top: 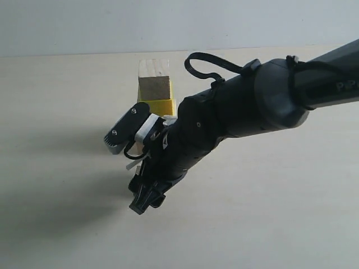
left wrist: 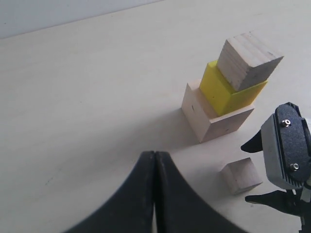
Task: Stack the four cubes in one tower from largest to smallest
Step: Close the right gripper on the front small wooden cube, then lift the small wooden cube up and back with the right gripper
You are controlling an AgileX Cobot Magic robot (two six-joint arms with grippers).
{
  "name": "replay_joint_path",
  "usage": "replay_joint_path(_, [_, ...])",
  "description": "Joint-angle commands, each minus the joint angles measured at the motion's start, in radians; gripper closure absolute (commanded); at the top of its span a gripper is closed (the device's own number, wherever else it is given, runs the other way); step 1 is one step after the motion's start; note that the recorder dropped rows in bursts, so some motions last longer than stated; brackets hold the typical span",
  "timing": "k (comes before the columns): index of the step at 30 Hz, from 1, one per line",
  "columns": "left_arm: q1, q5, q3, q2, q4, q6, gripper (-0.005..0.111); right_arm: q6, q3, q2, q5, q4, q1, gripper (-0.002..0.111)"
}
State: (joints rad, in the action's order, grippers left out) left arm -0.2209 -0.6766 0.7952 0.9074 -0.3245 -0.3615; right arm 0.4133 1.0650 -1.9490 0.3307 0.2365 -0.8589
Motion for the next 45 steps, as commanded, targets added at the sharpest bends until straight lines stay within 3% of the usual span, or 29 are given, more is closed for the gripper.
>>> replay_joint_path(1, [0.002,0.019,0.001,-0.006,-0.008,-0.002,0.107,0.005,0.001,0.000,-0.012,0.021,-0.003,0.039])
replay_joint_path(11, [0.002,0.022,0.001,-0.006,-0.008,-0.002,0.107,0.005,0.001,0.000,-0.027,0.025,-0.003,0.053])
replay_joint_path(13, [0.002,0.022,0.001,-0.006,-0.008,-0.002,0.107,0.005,0.001,0.000,-0.014,0.045,-0.003,0.061])
replay_joint_path(18, [0.002,0.022,0.001,-0.006,-0.008,-0.002,0.107,0.002,0.001,0.000,0.076,0.104,-0.003,0.102])
replay_joint_path(20, [0.002,0.022,0.001,-0.006,-0.008,-0.002,0.107,-0.003,0.001,0.008,0.108,0.104,-0.003,0.108])
replay_joint_path(45, [0.002,0.014,0.001,-0.006,-0.008,-0.002,0.107,-0.201,0.001,0.397,0.362,0.061,-0.003,0.108])
